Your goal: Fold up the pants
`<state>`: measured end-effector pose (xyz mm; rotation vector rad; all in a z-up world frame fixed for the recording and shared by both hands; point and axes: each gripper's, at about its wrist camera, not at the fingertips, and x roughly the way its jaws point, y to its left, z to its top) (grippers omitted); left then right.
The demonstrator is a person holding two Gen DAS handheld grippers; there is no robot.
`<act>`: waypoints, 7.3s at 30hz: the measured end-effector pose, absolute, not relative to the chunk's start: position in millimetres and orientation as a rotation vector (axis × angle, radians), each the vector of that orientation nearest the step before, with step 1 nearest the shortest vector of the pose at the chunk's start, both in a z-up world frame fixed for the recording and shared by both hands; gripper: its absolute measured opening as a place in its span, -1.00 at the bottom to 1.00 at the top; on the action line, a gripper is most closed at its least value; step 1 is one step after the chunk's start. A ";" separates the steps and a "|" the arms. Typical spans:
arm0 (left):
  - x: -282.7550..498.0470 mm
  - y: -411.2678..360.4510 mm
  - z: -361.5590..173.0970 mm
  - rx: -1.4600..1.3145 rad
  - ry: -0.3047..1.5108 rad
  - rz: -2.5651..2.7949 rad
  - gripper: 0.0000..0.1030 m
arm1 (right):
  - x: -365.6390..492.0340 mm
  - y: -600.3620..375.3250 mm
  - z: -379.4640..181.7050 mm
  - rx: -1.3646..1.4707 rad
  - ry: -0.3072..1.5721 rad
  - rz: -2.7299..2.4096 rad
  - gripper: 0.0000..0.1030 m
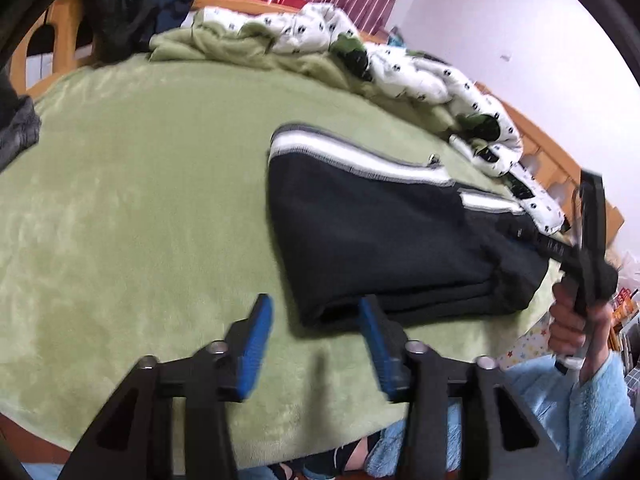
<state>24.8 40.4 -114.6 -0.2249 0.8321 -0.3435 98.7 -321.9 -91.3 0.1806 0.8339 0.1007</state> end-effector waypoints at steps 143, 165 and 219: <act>121.2 154.9 -103.4 -0.303 0.897 -0.053 0.13 | 52.5 -396.0 -107.5 0.332 0.899 0.045 -0.22; 117.3 93.3 -121.7 -0.272 0.992 -0.114 0.16 | 147.8 -403.6 -98.2 0.068 0.641 -0.072 -0.41; 107.4 121.9 -124.4 -0.327 0.957 -0.240 0.17 | 175.9 -461.0 -159.6 0.634 0.930 -0.007 -0.01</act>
